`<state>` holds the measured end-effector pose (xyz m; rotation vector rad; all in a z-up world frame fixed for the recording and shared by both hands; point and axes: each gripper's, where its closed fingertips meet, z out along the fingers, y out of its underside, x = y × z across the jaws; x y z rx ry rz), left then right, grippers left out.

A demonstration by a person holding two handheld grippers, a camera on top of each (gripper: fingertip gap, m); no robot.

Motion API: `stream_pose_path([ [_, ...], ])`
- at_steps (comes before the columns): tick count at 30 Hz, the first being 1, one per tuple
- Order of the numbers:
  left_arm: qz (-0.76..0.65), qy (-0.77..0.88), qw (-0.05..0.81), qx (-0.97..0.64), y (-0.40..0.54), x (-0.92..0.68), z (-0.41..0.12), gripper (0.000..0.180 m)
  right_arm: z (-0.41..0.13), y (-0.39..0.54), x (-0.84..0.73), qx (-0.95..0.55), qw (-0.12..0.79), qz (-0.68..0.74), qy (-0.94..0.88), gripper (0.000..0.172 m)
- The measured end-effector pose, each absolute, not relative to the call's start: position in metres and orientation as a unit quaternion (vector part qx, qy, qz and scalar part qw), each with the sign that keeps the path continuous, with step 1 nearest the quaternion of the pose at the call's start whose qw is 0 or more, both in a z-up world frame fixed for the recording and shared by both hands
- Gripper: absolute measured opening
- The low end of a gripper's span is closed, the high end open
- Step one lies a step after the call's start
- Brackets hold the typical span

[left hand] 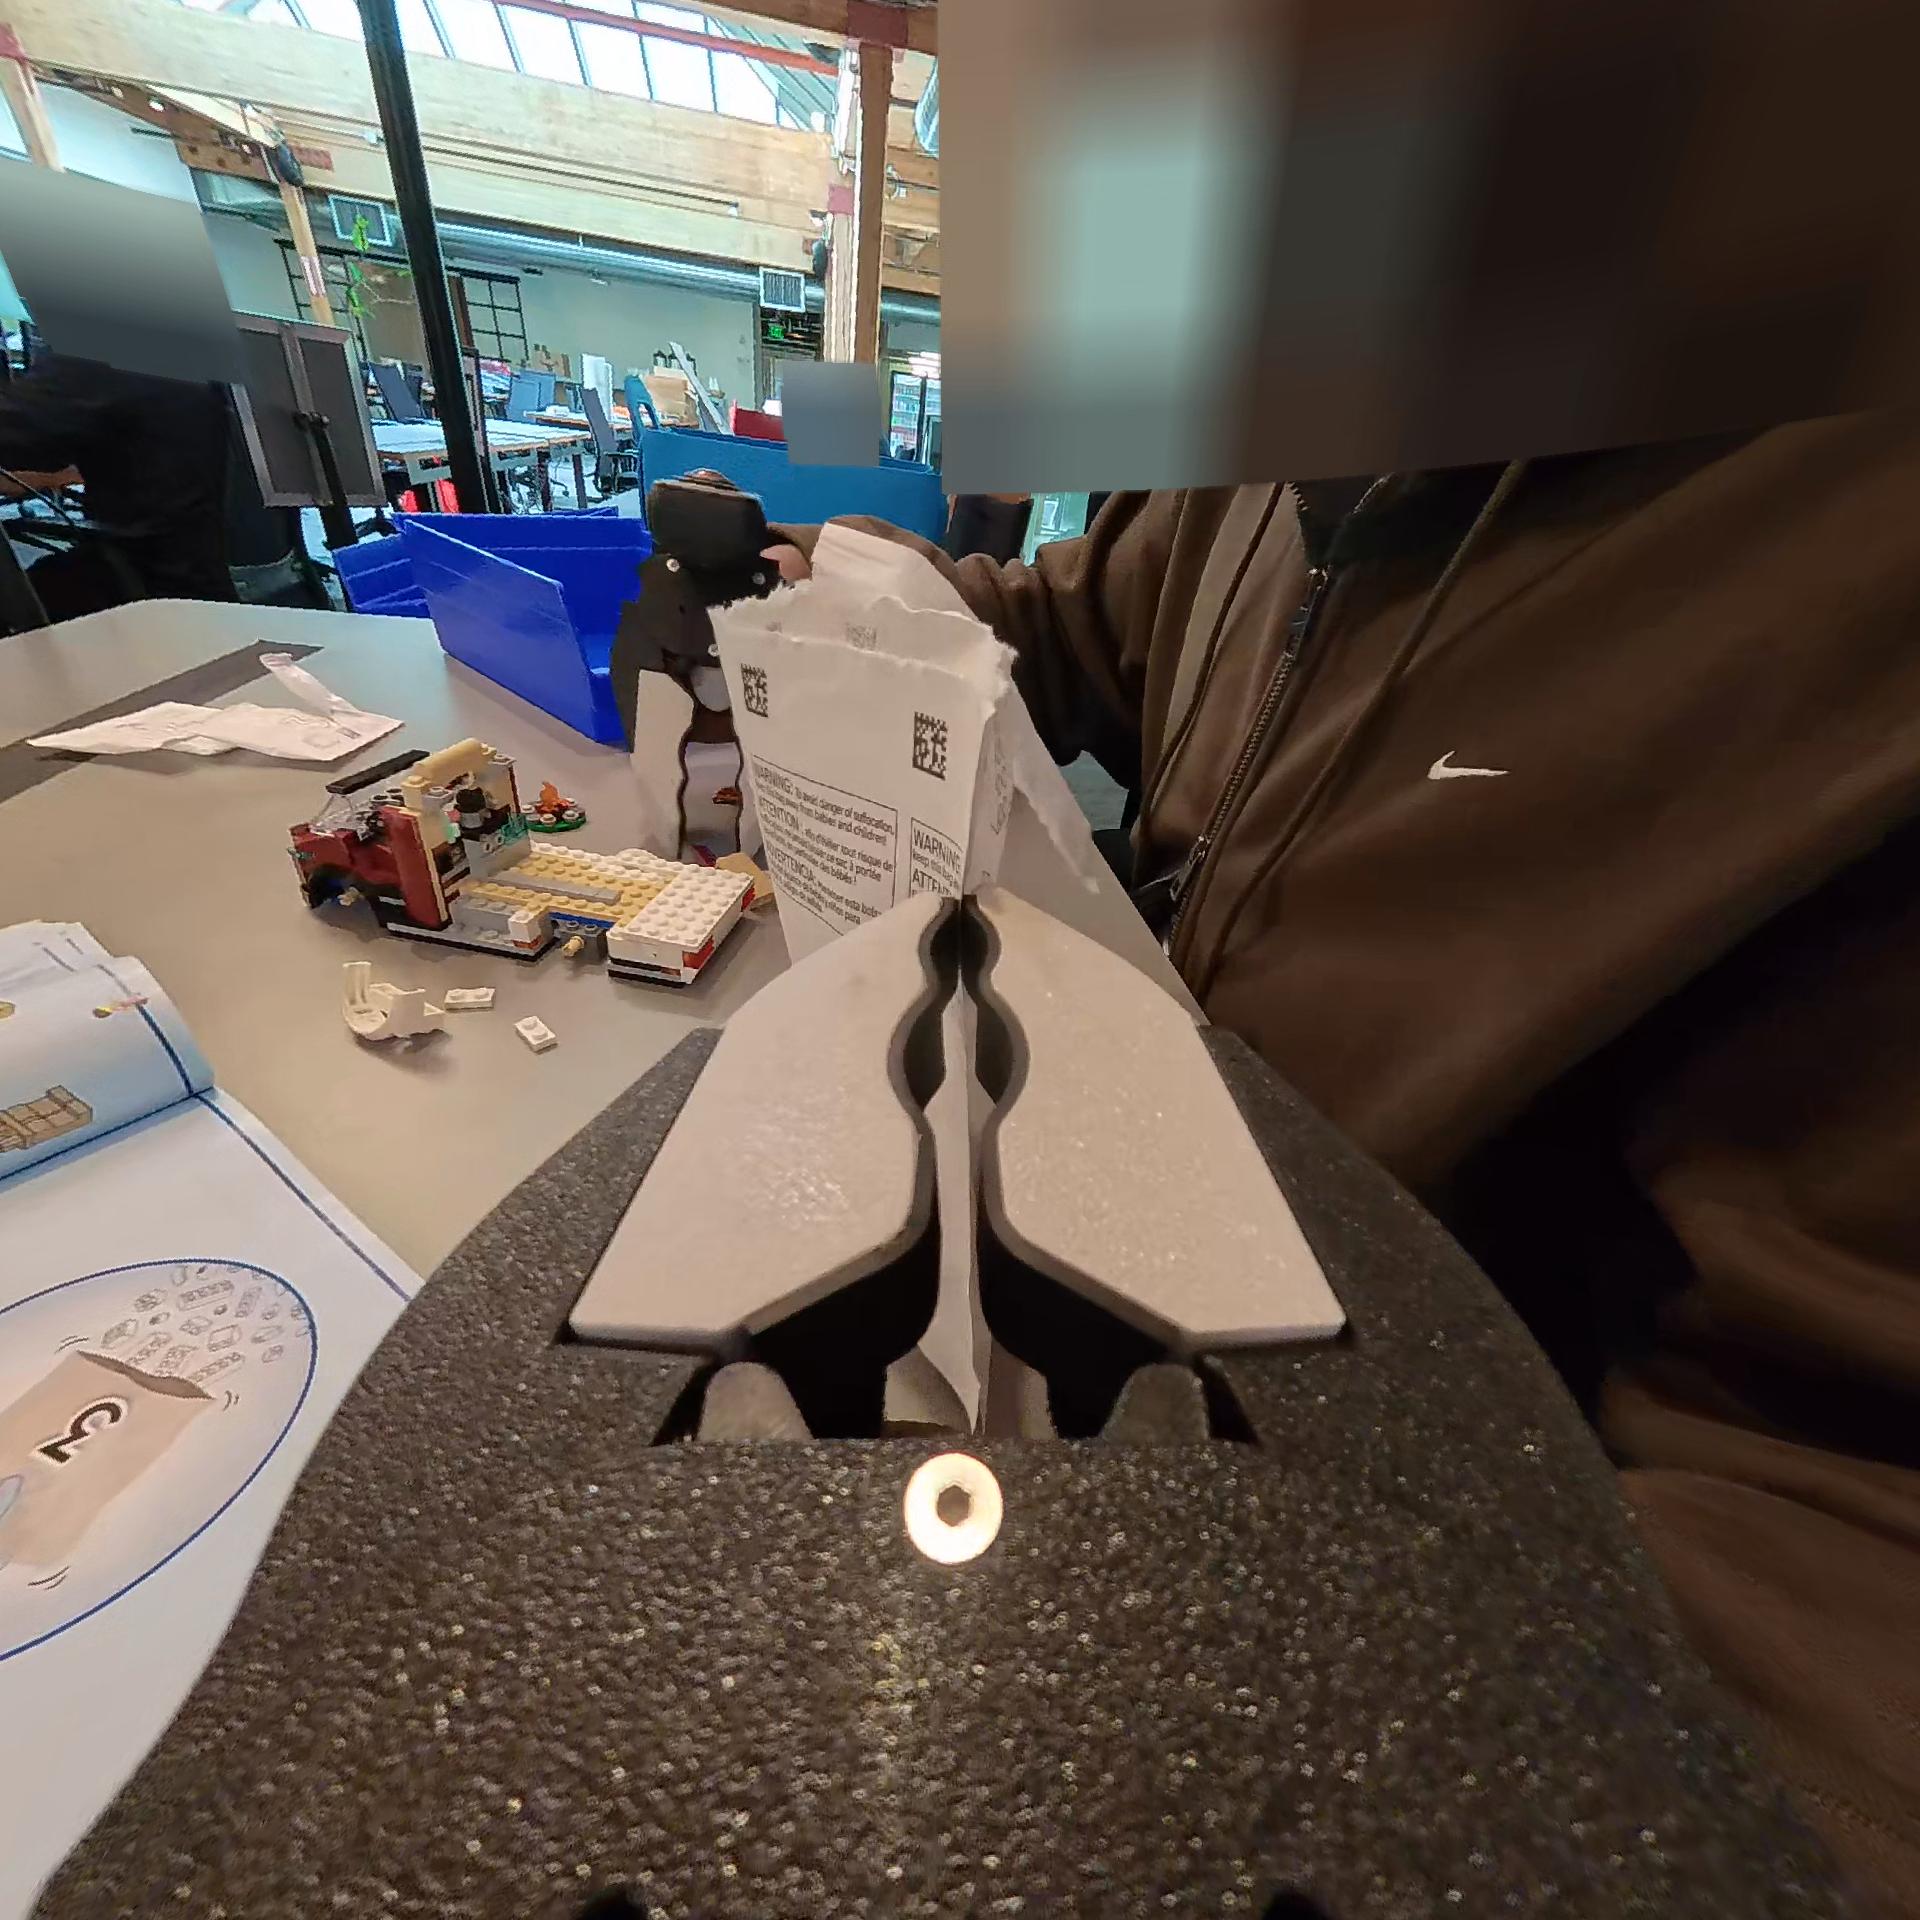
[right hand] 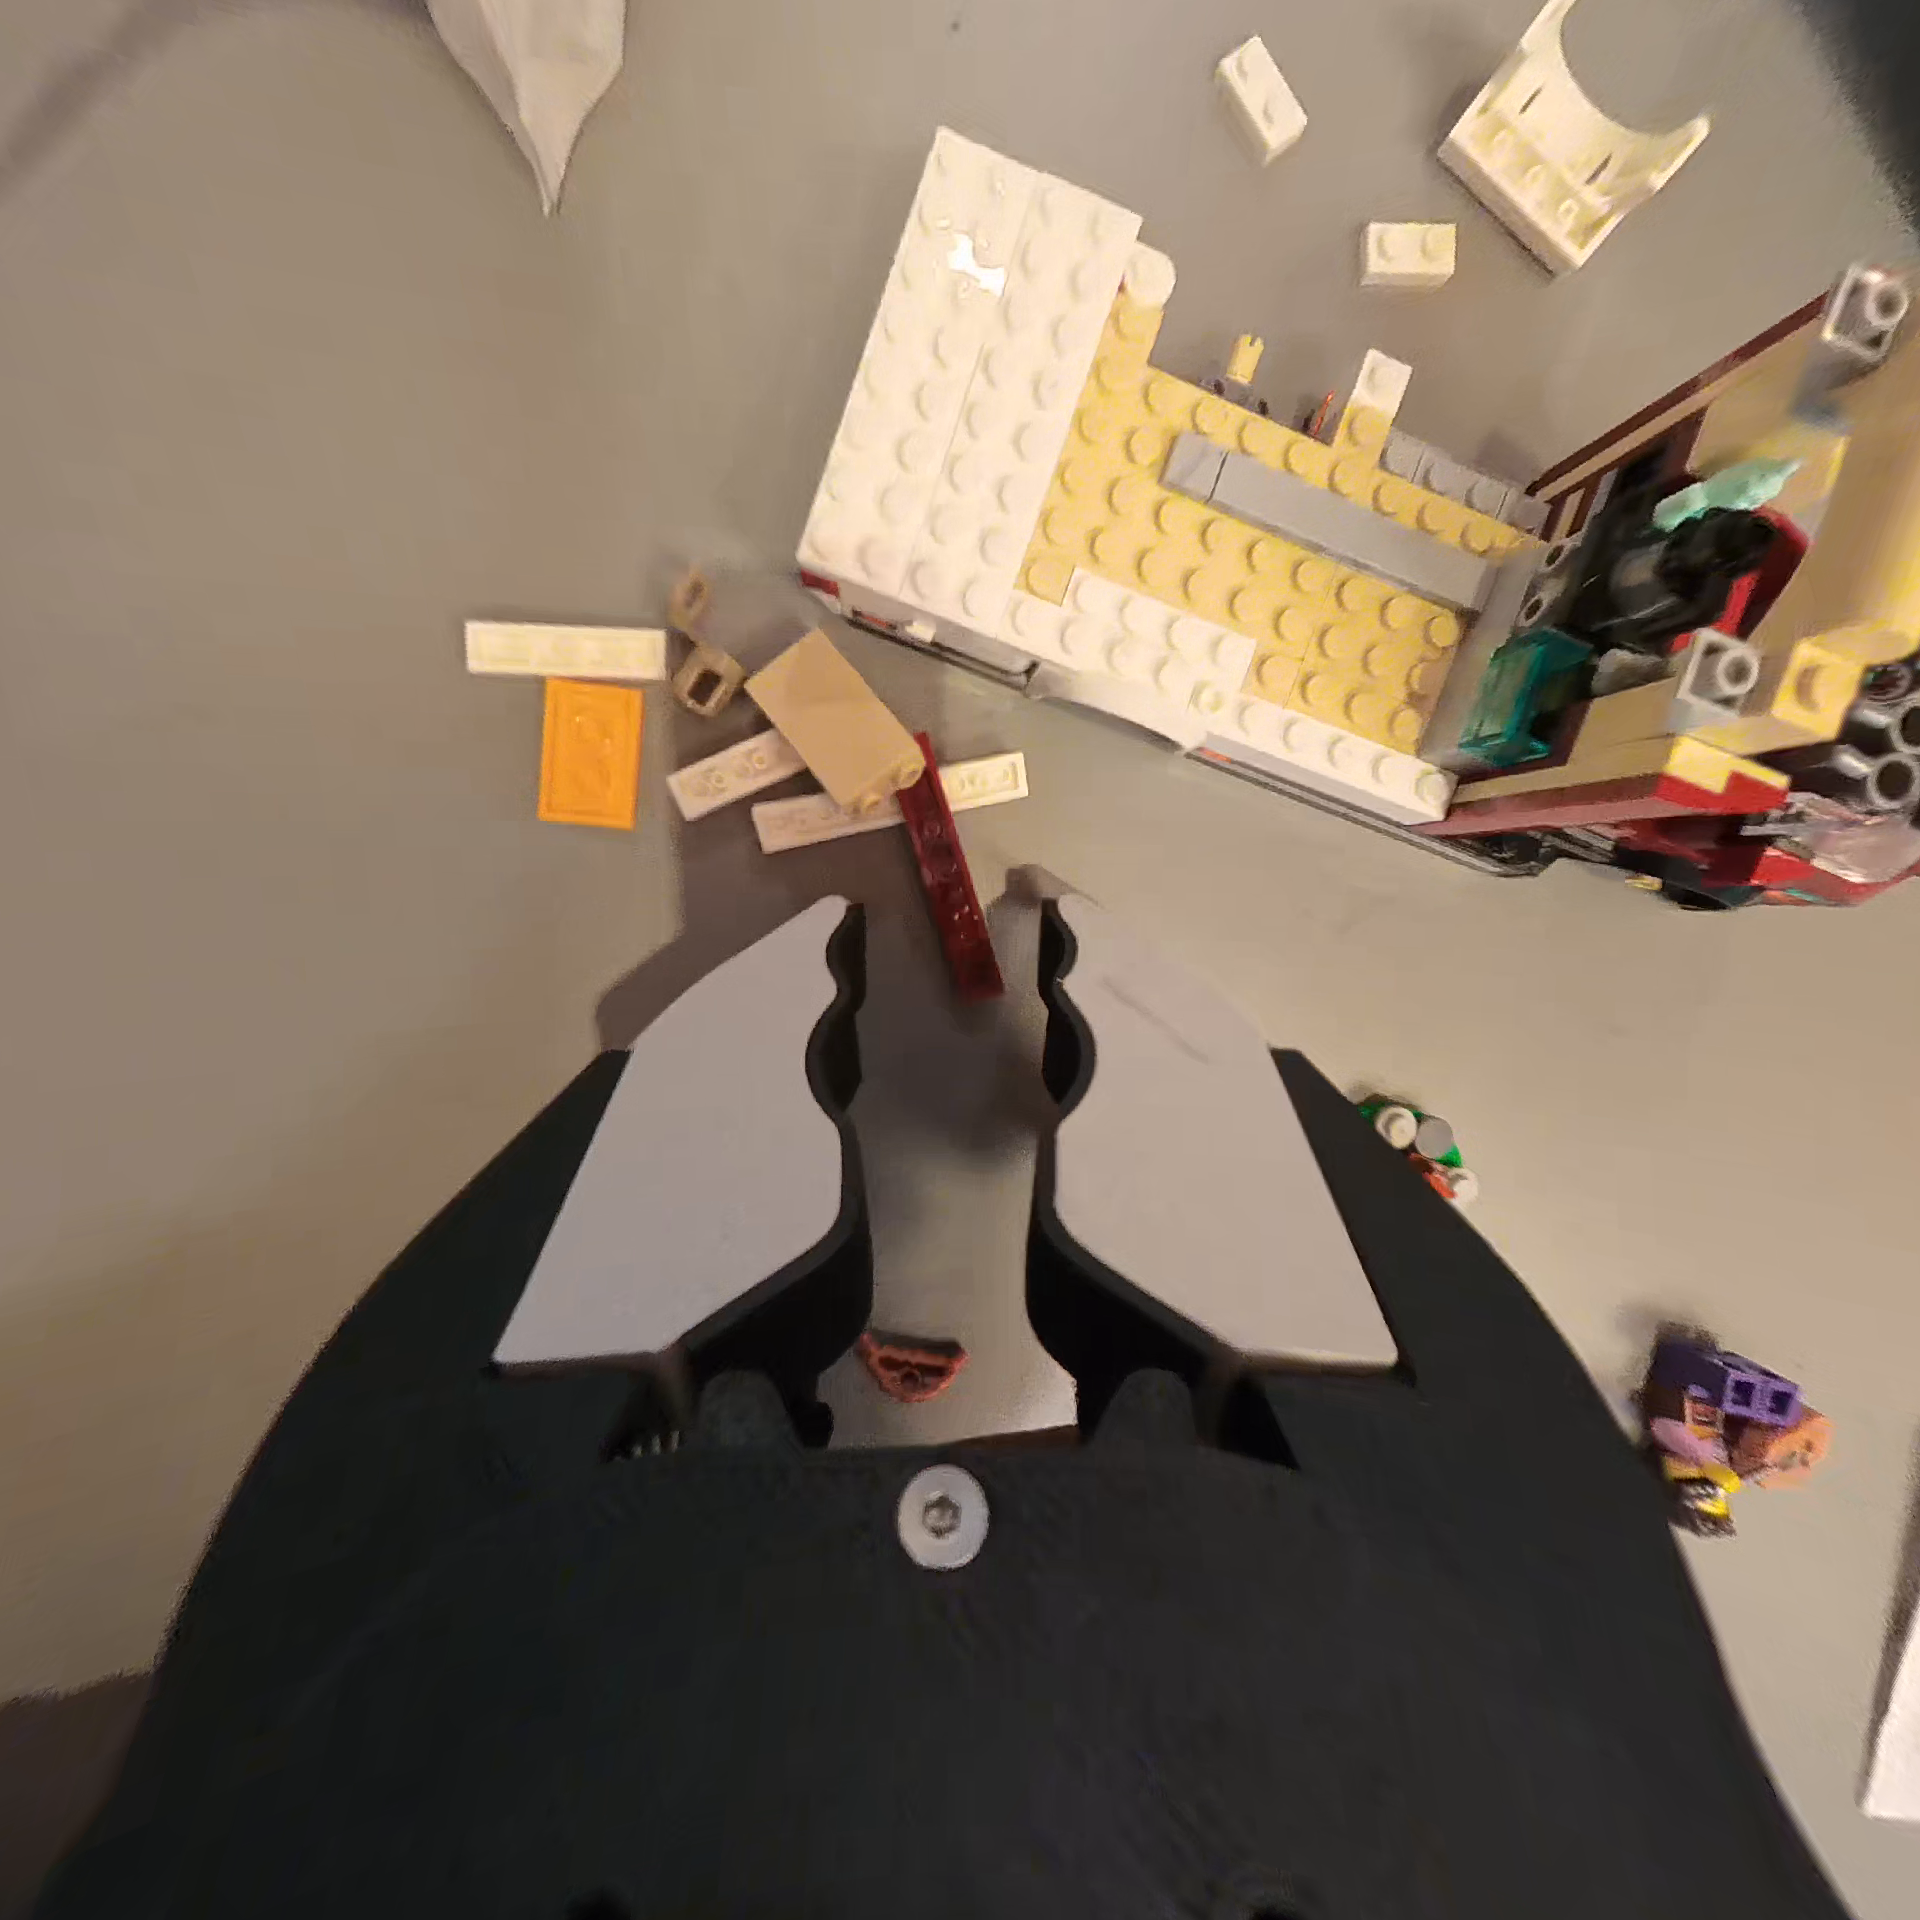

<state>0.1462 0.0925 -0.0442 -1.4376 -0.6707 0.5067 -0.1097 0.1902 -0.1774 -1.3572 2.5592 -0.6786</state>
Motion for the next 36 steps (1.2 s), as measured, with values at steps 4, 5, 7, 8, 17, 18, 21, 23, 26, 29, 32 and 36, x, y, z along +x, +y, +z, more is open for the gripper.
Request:
stream_pose_path([
  [4, 0.23, -0.297, 0.671, -0.639, 0.093, 0.144, -0.044, 0.0, -0.179, 0.192, -0.112, -0.453, 0.083, -0.217, 0.86, 0.008],
  [5, 0.232, -0.298, 0.669, -0.64, 0.093, 0.143, -0.044, 0.0, -0.177, 0.192, -0.115, -0.452, 0.078, -0.216, 0.862, 0.008],
  [7, 0.24, -0.306, 0.663, -0.64, 0.091, 0.138, -0.045, 0.0, -0.166, 0.191, -0.118, -0.445, 0.073, -0.226, 0.864, 0.008],
  [8, 0.242, -0.31, 0.66, -0.64, 0.091, 0.136, -0.046, 0.0, -0.157, 0.189, -0.118, -0.442, 0.073, -0.235, 0.863, 0.008],
  [17, 0.274, -0.331, 0.637, -0.639, 0.087, 0.122, -0.049, 0.0, -0.019, 0.156, -0.027, -0.455, 0.168, -0.37, 0.793, 0.008],
  [18, 0.278, -0.332, 0.635, -0.639, 0.087, 0.121, -0.049, 0.0, -0.003, 0.153, -0.009, -0.457, 0.193, -0.379, 0.782, 0.008],
  [21, 0.281, -0.331, 0.633, -0.641, 0.088, 0.121, -0.049, 0.0, 0.008, 0.15, 0.035, -0.465, 0.231, -0.339, 0.784, 0.01],
  [23, 0.283, -0.334, 0.632, -0.64, 0.087, 0.12, -0.049, 0.0, -0.003, 0.139, 0.045, -0.462, 0.201, -0.315, 0.804, 0.026],
  [26, 0.283, -0.336, 0.628, -0.642, 0.086, 0.121, -0.05, 0.0, -0.008, 0.125, 0.034, -0.416, 0.172, -0.332, 0.829, 0.035],
  [29, 0.295, -0.34, 0.618, -0.645, 0.082, 0.122, -0.049, 0.0, -0.01, 0.133, 0.005, -0.359, 0.167, -0.365, 0.843, 0.036],
  [32, 0.301, -0.345, 0.606, -0.65, 0.077, 0.131, -0.049, 0.0, -0.04, 0.161, -0.035, -0.308, 0.13, -0.352, 0.874, 0.032],
  [36, 0.31, -0.356, 0.588, -0.657, 0.07, 0.147, -0.047, 0.0, -0.113, 0.209, -0.06, -0.23, 0.118, -0.285, 0.923, 0.031],
])
